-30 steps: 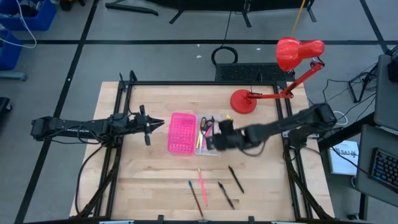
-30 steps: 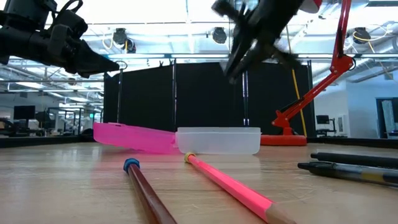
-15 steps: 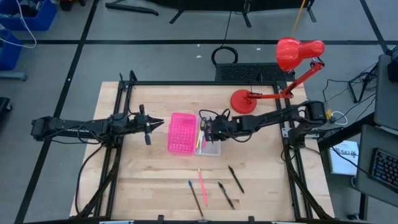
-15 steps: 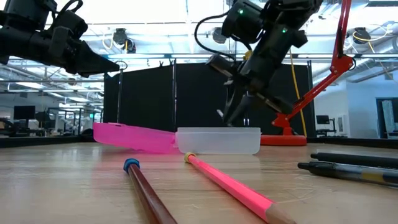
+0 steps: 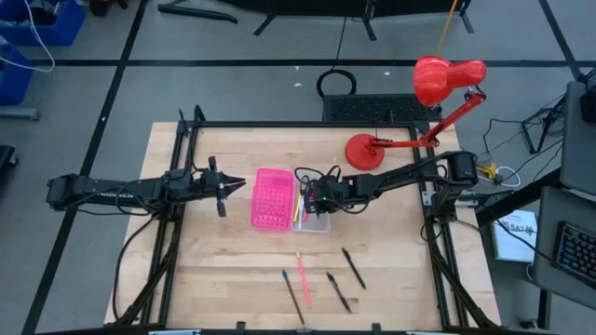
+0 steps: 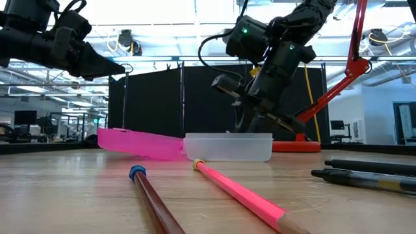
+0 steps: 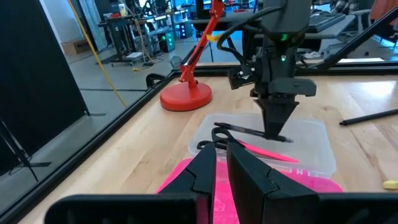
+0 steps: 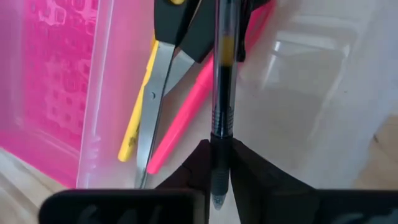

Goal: Pick & place school supplies into a supply box
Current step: Put the right black transparent pen into the supply box, then put the black transparent pen into the supply box

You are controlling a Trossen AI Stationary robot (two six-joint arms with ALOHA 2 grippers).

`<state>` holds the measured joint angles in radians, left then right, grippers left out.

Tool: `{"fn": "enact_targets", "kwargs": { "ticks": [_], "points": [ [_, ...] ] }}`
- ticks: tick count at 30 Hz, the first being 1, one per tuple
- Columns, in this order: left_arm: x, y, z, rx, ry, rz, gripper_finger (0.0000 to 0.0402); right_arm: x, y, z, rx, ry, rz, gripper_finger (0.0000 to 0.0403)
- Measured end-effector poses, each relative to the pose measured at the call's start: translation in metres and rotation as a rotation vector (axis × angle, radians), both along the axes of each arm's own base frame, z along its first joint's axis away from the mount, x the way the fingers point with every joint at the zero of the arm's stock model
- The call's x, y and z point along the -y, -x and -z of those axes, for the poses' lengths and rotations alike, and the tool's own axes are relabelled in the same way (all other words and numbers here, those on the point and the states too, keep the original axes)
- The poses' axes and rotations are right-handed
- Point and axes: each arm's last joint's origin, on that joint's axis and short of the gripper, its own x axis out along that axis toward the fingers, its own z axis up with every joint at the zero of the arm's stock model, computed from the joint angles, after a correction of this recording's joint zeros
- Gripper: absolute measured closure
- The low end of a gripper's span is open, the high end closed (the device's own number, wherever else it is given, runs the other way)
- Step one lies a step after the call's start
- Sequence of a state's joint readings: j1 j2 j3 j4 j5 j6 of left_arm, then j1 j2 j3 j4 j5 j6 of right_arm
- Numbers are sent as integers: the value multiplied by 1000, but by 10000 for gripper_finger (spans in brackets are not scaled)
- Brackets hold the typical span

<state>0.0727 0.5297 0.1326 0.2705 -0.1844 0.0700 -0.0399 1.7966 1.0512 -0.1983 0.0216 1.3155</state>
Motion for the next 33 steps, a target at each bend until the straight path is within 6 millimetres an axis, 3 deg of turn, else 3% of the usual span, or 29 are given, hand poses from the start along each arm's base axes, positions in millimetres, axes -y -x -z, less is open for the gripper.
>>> {"fn": "enact_targets", "kwargs": {
  "ticks": [12, 15, 20, 27, 30, 33],
  "points": [
    [0, 0, 1, -6, 0, 0, 353, -1, 0, -3, 10, -5, -41, 315],
    [0, 0, 1, -6, 0, 0, 353, -1, 3, -18, 52, 11, -64, 310],
    [0, 0, 1, -6, 0, 0, 353, -8, 15, -61, 172, 80, -148, 310],
    [0, 0, 1, -7, 4, -1, 353, -54, 55, -114, 243, 252, -279, 320],
    [0, 0, 1, -6, 5, -1, 353, -84, 71, -120, 236, 284, -305, 329],
    [0, 0, 1, -3, 21, -3, 353, -118, 72, -109, 236, 279, -318, 346]
  ]
}}
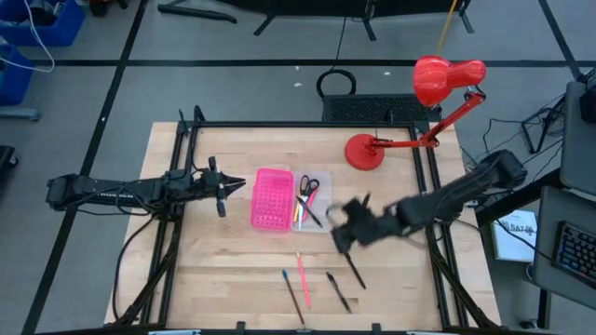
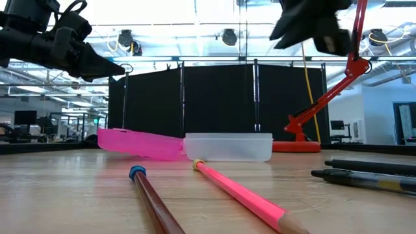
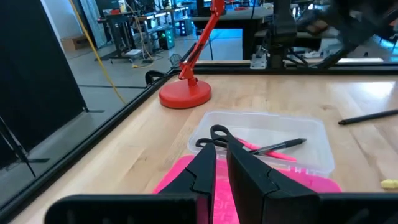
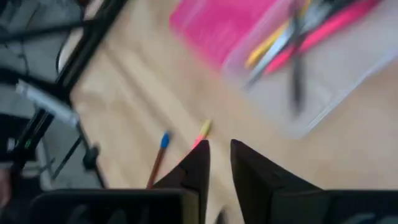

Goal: Pick & place school supplies into a supply box
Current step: Put the black transparent pen into the supply box

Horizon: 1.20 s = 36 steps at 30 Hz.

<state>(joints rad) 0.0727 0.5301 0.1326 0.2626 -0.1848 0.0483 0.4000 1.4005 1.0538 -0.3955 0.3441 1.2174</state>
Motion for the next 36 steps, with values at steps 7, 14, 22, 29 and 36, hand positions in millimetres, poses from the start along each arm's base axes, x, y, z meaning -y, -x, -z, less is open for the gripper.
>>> {"fn": "enact_targets", "kwargs": {
  "ticks": [7, 14, 22, 29, 36],
  "points": [
    [0, 0, 0, 2, 5, -1, 353, -59, -30, 43, -105, -83, -123, 398],
    [0, 0, 0, 3, 7, -1, 353, -79, -49, 40, -139, 71, -312, 402],
    [0, 0, 1, -5, 1, 0, 353, -108, -41, 18, -86, 372, -629, 403],
    [0, 0, 1, -6, 1, 0, 353, -125, -58, -1, -196, 439, -589, 403],
    [0, 0, 1, -4, 6, -1, 353, -152, -77, 13, -527, 176, -509, 403]
  ]
}}
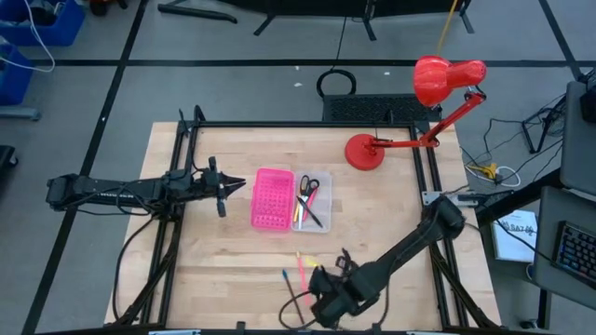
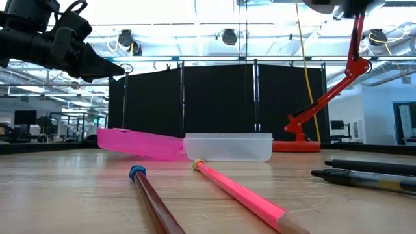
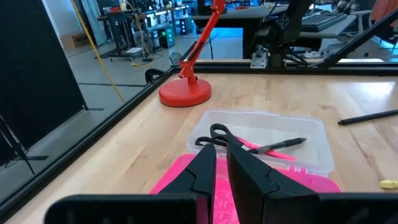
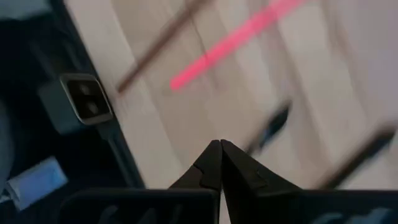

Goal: Pick & place school supplies into a supply box
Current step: Put the black transparent pen into the supply box

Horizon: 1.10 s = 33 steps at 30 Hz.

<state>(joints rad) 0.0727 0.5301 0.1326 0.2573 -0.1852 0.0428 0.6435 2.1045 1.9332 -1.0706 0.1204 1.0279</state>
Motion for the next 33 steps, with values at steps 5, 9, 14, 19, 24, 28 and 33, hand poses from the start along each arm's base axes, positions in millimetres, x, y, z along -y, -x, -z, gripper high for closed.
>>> {"fn": "enact_targets", "kwargs": {
  "ticks": [5, 9, 14, 19, 24, 28, 33],
  "points": [
    [0, 0, 0, -10, -44, 6, 353, -23, 5, 2, -156, -74, 239, 403],
    [0, 0, 0, -20, -84, 12, 353, -40, 13, 4, -144, -146, 477, 403],
    [0, 0, -1, -11, -99, 13, 353, -47, 25, 12, -36, -104, 779, 403],
    [0, 0, 1, -25, -58, 10, 353, -49, 22, 28, -103, -179, 748, 403],
    [0, 1, 7, -76, -19, 6, 353, -38, 22, 54, -140, -126, 739, 375],
    [0, 2, 8, -93, -17, 7, 353, -27, 24, 65, -221, -70, 711, 321],
    [0, 1, 8, -90, -18, 8, 353, -19, 21, 78, -273, -88, 679, 257]
  ]
}}
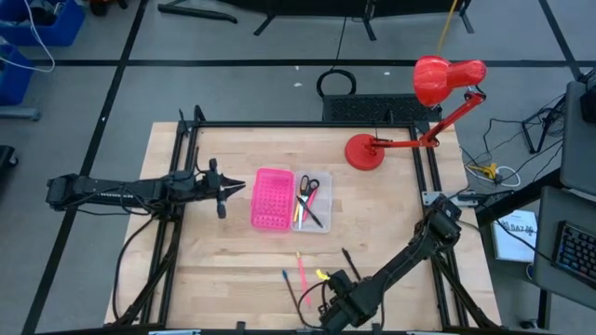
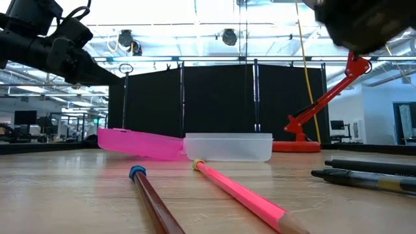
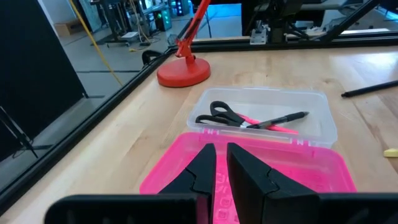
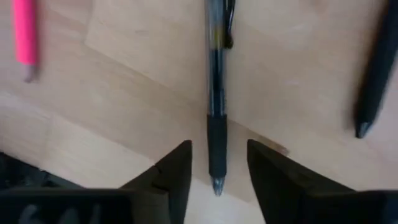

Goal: Pick & place school supplies into a supply box
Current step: Put the black transparent pen into the supply box

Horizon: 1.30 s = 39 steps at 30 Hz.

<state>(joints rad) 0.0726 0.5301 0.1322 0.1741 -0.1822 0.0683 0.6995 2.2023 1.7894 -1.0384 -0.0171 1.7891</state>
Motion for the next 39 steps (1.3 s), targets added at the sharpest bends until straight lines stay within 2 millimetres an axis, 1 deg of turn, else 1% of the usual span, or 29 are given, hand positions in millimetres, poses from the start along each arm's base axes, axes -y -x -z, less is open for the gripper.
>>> {"fn": "enact_targets", "kwargs": {
  "ticks": [2, 4, 7, 10, 15, 17, 20, 21, 24, 26, 29, 31, 32, 35, 36, 37, 39],
  "points": [
    [0, 0, 0, 0, -2, 0, 353, 2, -1, 6, -15, -35, -14, 244],
    [0, 0, 0, 1, -1, 0, 353, 3, -1, 12, -11, -47, -34, 238],
    [0, 0, 0, 2, -1, 0, 353, 7, 1, 19, -26, -59, -61, 240],
    [0, 0, 0, 2, -1, 0, 353, 13, 6, 28, -51, -40, -78, 252],
    [0, 0, 0, 3, 3, -1, 353, 20, 14, 50, -71, -33, -54, 290],
    [0, 0, 0, 3, 3, -1, 353, 22, 17, 58, -74, -59, -7, 319],
    [0, 0, 0, 3, 3, 0, 353, 23, 18, 67, -70, -136, -13, 374],
    [0, 0, 0, 2, 2, 0, 353, 23, 19, 68, -72, -146, -25, 382],
    [0, 0, 0, 1, 2, 0, 353, 24, 18, 66, -66, -156, -37, 382],
    [0, 0, 0, -1, 2, 0, 353, 25, 16, 57, -23, -159, -34, 382],
    [0, 0, 0, -4, 0, 0, 353, 25, 14, 28, 121, -143, -33, 382],
    [0, 0, 1, -7, 2, 0, 353, 31, 18, 10, 205, -64, -20, 382],
    [0, 0, 1, -7, 2, 0, 353, 36, 17, -1, 264, -19, -5, 382],
    [0, 0, 1, -8, 6, -1, 353, 53, 15, -46, 470, 70, 57, 382],
    [0, 0, 1, -6, 10, -2, 353, 60, 16, -57, 515, 105, 73, 382],
    [0, 0, 1, -4, 17, -3, 353, 67, 16, -66, 548, 142, 93, 382],
    [0, 0, 1, -1, 24, -5, 353, 85, 15, -77, 580, 211, 143, 382]
  ]
}}
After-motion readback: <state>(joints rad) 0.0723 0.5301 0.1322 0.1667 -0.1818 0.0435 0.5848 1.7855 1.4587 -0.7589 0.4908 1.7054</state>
